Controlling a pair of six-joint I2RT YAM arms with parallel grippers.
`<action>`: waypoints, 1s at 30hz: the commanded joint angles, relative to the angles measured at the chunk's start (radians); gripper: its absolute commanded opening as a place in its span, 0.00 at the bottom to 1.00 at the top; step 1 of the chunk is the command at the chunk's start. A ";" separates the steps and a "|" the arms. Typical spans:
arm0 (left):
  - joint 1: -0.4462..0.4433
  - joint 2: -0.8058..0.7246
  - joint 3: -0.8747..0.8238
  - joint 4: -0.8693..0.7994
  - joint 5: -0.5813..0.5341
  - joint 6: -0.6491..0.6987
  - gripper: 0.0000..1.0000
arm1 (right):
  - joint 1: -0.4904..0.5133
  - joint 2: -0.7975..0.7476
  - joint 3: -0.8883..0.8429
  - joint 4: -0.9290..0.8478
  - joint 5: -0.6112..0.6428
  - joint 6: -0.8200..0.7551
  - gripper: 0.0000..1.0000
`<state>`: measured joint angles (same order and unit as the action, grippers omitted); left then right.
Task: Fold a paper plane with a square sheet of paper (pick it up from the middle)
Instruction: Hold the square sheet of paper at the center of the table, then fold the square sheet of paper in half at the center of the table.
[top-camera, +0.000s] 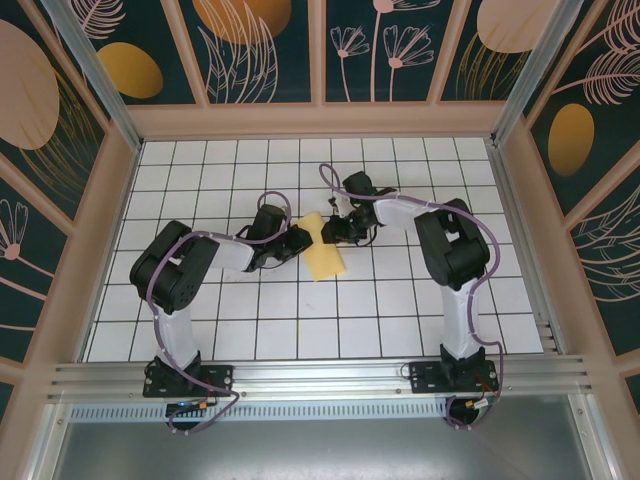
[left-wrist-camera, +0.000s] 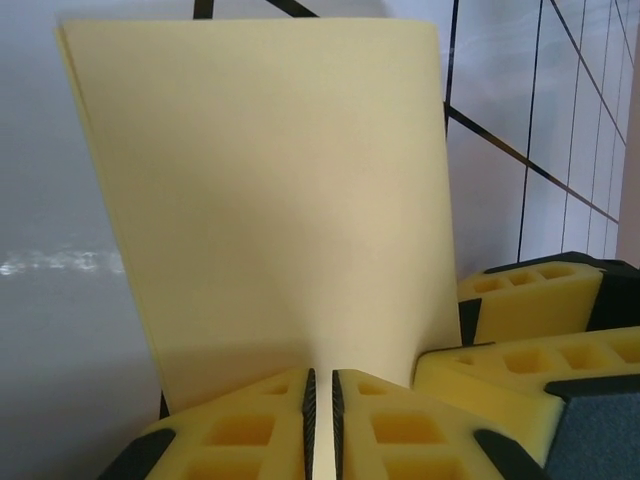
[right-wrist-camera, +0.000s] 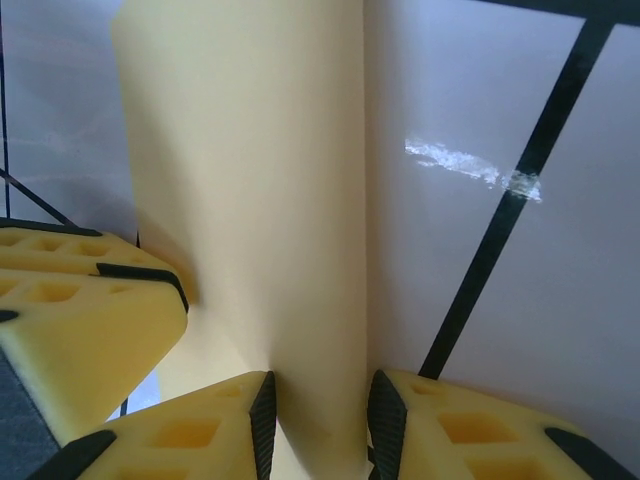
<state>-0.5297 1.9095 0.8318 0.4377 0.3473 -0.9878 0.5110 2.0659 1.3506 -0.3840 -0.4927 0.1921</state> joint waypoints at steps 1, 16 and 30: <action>-0.006 0.058 -0.024 -0.125 -0.049 0.017 0.16 | -0.006 -0.057 -0.055 0.030 0.131 0.074 0.38; -0.007 0.082 -0.025 -0.139 -0.057 0.021 0.12 | 0.018 -0.133 -0.057 0.108 -0.070 0.118 0.21; -0.009 0.105 -0.020 -0.141 -0.050 0.008 0.11 | 0.030 -0.030 -0.053 0.040 -0.189 0.035 0.04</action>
<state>-0.5293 1.9179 0.8326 0.4351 0.3408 -0.9886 0.5323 2.0098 1.2930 -0.3061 -0.6327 0.2687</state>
